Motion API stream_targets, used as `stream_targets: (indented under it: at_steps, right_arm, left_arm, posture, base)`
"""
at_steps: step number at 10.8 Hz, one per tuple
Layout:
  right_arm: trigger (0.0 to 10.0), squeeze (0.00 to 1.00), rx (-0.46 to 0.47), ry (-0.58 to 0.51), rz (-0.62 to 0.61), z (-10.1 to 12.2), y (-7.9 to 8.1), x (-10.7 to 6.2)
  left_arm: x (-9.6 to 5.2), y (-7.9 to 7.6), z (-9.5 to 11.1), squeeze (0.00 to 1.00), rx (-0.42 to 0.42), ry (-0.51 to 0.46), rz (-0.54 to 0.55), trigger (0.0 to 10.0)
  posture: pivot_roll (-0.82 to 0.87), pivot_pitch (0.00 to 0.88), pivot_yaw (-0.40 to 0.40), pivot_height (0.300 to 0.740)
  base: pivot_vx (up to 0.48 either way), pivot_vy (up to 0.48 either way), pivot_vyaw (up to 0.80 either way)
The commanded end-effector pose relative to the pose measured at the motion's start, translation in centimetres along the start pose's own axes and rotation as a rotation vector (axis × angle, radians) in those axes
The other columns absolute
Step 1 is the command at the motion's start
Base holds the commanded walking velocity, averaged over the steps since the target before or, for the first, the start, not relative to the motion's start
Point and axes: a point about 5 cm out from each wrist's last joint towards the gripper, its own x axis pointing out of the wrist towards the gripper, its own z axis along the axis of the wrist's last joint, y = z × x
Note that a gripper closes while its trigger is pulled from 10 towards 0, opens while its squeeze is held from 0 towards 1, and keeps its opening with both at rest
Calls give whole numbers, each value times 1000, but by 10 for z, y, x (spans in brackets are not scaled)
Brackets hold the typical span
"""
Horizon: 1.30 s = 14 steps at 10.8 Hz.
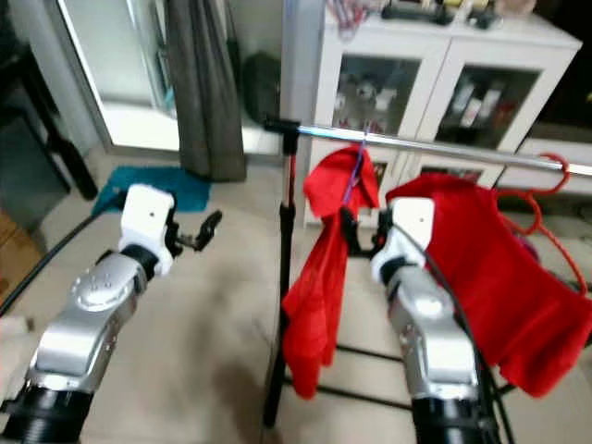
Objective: Hang hanger
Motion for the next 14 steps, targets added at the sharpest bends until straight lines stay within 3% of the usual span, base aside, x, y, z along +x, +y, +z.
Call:
stream_targets:
  at_steps: [1,4,5,6,8,10,13,14]
  right_arm:
    - [10000,1000,-3,-19,-38,6,-10,1]
    - [10000,1000,18,-26,-19,21,-9,8]
    - [10000,1000,37,-9,-35,30,-5,17]
    - [10000,0,31,36,-80,32,-4,28]
    - [10000,0,67,115,-102,32,1,46]
    - [10000,0,77,194,-167,30,-4,60]
    - [10000,0,161,205,-193,38,-10,81]
    - [5059,0,176,208,-182,38,-10,85]
  left_arm:
    - [-1,-15,5,890,9,-33,-87,10000]
    - [-6,-14,2,929,50,-14,-181,10000]
    - [-10,-15,0,878,114,30,-271,10000]
    - [-12,-18,0,275,111,44,-310,10000]
    - [-13,-25,4,0,102,49,-383,10000]
    - [-15,-30,7,0,106,50,-428,10000]
    - [-15,-31,9,0,101,56,-438,10000]
    - [-15,-31,9,0,101,57,-437,10000]
  posture:
    - [84,0,-40,740]
    - [83,0,-47,740]
    - [84,0,-51,740]
    - [82,0,-54,740]
    - [81,0,-61,740]
    - [88,0,-74,740]
    - [93,0,-79,740]
    - [94,0,-80,740]
  base:
    - [0,0,0]
    - [0,0,0]
    - [0,0,0]
    - [0,0,0]
    - [0,0,0]
    - [0,0,0]
    - [0,0,0]
    - [0,0,0]
